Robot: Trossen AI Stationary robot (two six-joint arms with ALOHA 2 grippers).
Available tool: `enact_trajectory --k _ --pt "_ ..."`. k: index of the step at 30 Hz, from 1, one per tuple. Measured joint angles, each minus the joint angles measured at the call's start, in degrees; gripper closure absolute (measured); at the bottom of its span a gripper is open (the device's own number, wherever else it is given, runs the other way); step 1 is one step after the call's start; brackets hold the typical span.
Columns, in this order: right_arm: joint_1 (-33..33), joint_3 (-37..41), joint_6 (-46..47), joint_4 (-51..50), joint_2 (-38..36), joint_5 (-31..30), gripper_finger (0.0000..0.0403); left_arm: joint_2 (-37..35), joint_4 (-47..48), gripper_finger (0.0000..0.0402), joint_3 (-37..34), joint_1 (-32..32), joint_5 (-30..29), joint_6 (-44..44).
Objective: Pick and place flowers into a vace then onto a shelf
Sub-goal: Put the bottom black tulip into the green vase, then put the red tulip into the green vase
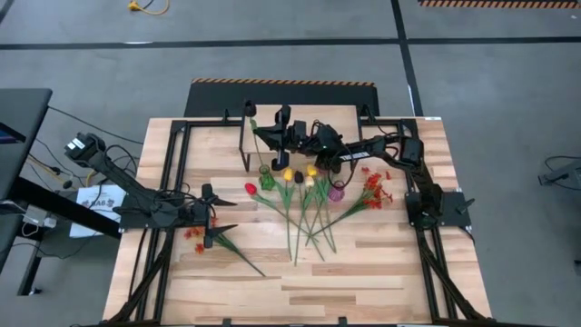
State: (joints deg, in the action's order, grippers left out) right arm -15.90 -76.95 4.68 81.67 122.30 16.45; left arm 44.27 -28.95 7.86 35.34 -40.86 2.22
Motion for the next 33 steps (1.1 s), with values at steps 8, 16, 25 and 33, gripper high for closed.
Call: enact_trajectory --k 8,16,25,33 --pt "0.04 0.02 -0.13 -2.12 0.0 0.0 0.0403 0.0 0.0 0.0118 0.0 0.0 0.0 -0.07" --pt "0.9 0.02 -0.11 -2.12 -0.01 0.0 0.0375 0.0 0.19 0.0118 0.0 0.02 0.0 -1.35" --pt "2.28 0.46 0.37 -8.1 -0.91 0.09 0.0277 -0.01 1.56 0.0118 0.0 0.02 -0.02 -4.47" --pt "2.2 0.46 4.42 -10.2 -2.01 3.55 0.0235 0.0 1.36 0.0118 0.0 0.02 -0.02 -5.03"
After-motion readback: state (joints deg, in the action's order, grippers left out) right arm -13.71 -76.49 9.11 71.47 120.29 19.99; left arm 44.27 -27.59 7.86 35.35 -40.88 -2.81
